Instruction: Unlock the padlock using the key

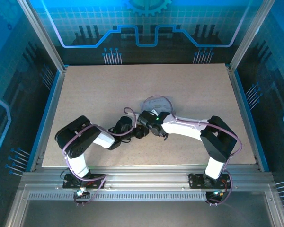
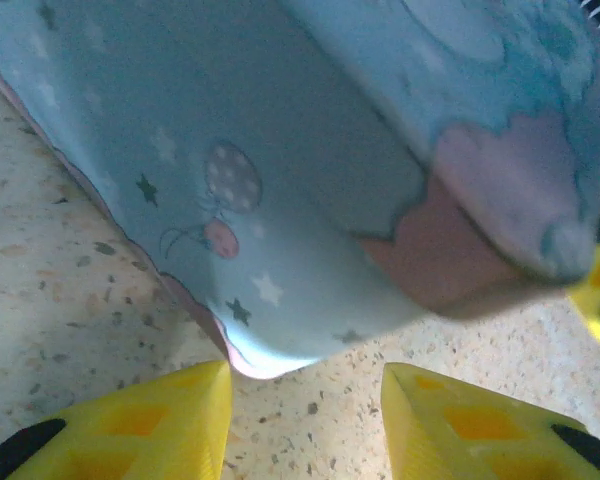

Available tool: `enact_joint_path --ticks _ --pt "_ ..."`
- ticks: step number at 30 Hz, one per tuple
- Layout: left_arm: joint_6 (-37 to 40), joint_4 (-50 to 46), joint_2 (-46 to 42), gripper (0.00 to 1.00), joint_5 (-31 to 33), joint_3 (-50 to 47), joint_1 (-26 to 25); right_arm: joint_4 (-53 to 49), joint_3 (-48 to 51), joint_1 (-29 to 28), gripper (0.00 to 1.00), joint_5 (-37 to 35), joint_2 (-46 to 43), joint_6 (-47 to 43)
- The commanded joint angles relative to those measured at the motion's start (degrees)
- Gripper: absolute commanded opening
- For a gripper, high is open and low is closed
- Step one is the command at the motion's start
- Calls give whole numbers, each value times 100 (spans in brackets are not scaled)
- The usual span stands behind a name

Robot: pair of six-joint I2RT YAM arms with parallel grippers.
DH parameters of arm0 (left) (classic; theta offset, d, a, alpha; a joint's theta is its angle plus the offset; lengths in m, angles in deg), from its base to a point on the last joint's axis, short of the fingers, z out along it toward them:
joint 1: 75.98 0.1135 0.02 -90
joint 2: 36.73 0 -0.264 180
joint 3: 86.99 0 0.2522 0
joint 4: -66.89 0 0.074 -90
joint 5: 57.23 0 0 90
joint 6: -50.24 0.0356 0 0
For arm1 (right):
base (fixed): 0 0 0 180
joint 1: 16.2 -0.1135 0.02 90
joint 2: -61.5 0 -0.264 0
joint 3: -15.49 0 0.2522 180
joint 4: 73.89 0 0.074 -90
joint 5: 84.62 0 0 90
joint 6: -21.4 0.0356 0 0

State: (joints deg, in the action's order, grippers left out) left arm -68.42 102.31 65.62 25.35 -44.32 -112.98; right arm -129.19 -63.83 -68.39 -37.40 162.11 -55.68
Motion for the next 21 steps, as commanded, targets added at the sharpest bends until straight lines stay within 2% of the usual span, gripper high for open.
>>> enact_joint_path --ticks 1,5,11,16,21 --pt "-190 150 107 44 1 4 304 433 150 -346 0 -137 -62 -952" --pt "-305 290 105 44 -108 -118 606 674 133 -637 0 -556 152 -1524" --pt "-529 557 171 44 -315 -199 910 969 -31 -620 0 -1147 194 -2000" --pt "-657 1032 283 43 -746 -291 1126 1439 -160 -568 0 -935 241 -2628" --pt "-716 1370 338 43 -1148 -416 1295 1525 -346 -358 0 -576 439 -2417"
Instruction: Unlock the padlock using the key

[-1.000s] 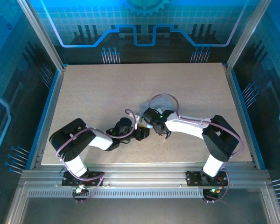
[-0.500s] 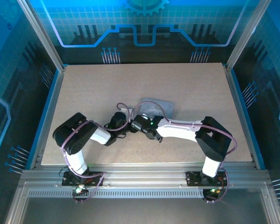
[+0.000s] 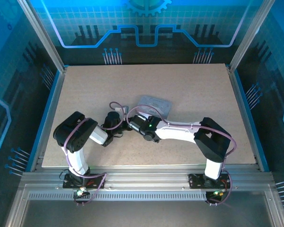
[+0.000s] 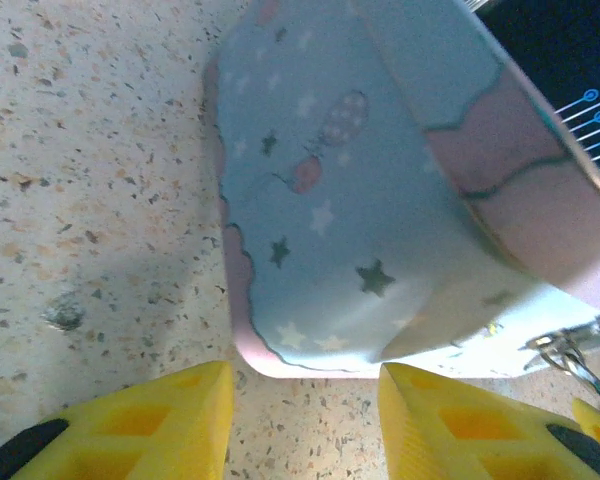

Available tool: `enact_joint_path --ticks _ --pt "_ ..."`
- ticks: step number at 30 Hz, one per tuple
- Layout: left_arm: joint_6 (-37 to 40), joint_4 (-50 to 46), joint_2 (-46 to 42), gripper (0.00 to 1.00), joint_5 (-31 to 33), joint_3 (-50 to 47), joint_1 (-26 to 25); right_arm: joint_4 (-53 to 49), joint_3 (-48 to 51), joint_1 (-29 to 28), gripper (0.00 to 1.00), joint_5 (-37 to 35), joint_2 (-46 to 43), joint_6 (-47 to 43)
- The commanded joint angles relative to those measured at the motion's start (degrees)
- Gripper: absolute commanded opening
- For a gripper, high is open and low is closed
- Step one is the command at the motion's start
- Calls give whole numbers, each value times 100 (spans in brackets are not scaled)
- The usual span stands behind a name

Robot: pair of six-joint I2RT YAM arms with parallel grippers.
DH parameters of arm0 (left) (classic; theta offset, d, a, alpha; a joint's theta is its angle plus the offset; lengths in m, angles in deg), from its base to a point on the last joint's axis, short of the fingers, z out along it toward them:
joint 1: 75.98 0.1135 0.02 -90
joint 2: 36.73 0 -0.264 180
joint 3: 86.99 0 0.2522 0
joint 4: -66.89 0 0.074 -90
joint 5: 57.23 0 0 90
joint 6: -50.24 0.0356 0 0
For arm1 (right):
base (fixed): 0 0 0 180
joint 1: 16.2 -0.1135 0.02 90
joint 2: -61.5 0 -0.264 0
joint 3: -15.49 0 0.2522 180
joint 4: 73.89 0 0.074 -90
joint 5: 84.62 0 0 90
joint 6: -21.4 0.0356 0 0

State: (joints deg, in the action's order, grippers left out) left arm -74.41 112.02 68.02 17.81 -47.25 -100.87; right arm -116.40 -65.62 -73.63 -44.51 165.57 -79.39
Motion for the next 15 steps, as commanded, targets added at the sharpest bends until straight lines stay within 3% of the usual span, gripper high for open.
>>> enact_joint_path --ticks 1,3,7,9,15 --pt "-120 470 110 43 -448 -154 125 253 -149 240 0 248 65 100" --pt "-168 664 143 43 -562 -230 210 162 -92 390 0 691 -23 320" --pt "-261 903 187 41 -847 -291 378 -526 -182 687 0 2459 -147 588" --pt "-227 909 163 40 -852 -322 397 -795 -251 817 0 2990 -96 742" --pt "-261 1178 183 39 -841 -444 410 -966 -200 903 0 3093 -138 970"
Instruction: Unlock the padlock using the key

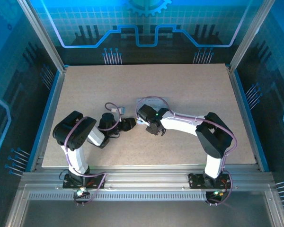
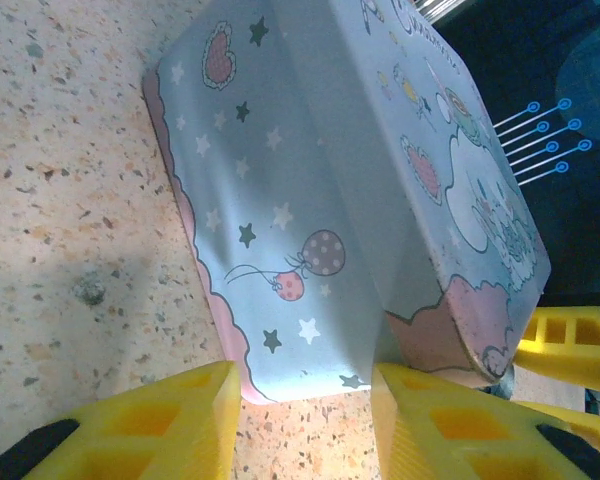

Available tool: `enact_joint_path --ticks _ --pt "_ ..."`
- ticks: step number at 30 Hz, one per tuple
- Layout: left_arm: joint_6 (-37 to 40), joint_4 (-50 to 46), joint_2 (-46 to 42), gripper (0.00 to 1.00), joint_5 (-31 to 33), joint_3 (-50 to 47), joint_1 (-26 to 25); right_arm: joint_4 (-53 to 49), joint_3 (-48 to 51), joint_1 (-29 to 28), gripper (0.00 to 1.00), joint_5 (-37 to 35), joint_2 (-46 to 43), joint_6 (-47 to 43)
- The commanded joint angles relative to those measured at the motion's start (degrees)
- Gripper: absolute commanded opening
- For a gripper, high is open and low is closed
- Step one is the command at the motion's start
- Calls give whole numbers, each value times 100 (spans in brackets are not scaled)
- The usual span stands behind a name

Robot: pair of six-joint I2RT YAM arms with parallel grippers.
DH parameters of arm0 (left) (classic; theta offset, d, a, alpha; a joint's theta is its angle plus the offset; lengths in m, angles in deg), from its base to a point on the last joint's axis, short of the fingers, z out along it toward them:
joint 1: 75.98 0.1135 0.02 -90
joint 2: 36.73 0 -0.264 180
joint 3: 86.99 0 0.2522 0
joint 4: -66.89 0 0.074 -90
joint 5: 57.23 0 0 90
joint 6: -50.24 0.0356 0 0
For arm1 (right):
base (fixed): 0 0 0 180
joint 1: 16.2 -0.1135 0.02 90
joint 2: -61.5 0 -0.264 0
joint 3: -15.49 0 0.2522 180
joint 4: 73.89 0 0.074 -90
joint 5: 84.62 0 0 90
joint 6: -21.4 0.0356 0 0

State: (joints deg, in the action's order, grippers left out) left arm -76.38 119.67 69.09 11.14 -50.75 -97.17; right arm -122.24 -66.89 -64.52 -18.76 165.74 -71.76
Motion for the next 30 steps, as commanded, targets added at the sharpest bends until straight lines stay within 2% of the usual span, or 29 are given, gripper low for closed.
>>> enact_joint_path --ticks 1,11,20,25,30 --pt "-67 445 71 39 -173 -119 44 -374 -57 -10 0 363 -202 251" --pt "-51 727 156 39 -206 -262 93 -811 -213 -7 0 -1680 -311 582" --pt "-76 969 317 36 -329 -269 133 -626 -138 42 0 -961 -399 70" --pt "-30 865 299 36 -377 -201 133 -348 75 48 0 239 -832 -431" --pt "-37 808 290 36 -402 -93 133 -447 94 122 0 934 -1069 -638"
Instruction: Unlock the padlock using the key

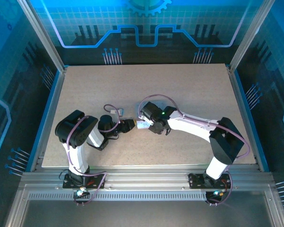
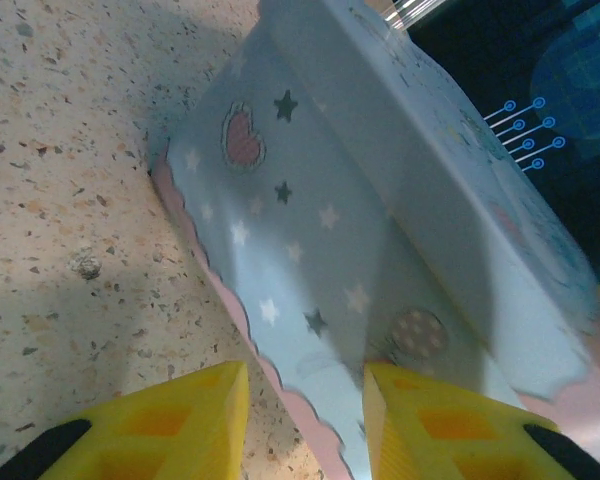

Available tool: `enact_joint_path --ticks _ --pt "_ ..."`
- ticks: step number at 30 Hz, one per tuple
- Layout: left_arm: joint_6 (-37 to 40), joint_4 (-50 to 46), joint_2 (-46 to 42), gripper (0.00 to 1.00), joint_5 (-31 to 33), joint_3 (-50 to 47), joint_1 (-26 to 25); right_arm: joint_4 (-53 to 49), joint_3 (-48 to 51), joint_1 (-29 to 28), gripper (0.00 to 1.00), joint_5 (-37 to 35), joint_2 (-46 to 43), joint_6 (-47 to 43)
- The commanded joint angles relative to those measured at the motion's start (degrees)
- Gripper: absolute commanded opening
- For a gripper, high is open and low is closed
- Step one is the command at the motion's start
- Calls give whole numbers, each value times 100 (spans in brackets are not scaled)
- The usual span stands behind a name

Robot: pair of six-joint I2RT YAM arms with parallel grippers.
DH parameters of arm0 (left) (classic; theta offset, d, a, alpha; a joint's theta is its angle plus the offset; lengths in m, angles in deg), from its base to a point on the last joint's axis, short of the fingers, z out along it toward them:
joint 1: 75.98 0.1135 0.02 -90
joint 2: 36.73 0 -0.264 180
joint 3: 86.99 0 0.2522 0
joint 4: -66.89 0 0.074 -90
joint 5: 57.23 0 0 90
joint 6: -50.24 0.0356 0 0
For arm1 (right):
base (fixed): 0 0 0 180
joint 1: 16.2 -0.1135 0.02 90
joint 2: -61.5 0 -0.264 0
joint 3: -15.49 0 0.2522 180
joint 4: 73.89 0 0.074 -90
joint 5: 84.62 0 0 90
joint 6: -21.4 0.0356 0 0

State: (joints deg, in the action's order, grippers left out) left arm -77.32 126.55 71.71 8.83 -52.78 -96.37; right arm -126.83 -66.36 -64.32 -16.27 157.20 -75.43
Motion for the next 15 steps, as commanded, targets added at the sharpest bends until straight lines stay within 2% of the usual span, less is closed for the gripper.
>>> enact_joint_path --ticks 1,15 --pt "49 104 28 36 -185 128 46 -46 25 136 0 692 -190 -289" --pt "88 -10 -38 35 -286 208 43 45 85 189 0 1152 34 -293"
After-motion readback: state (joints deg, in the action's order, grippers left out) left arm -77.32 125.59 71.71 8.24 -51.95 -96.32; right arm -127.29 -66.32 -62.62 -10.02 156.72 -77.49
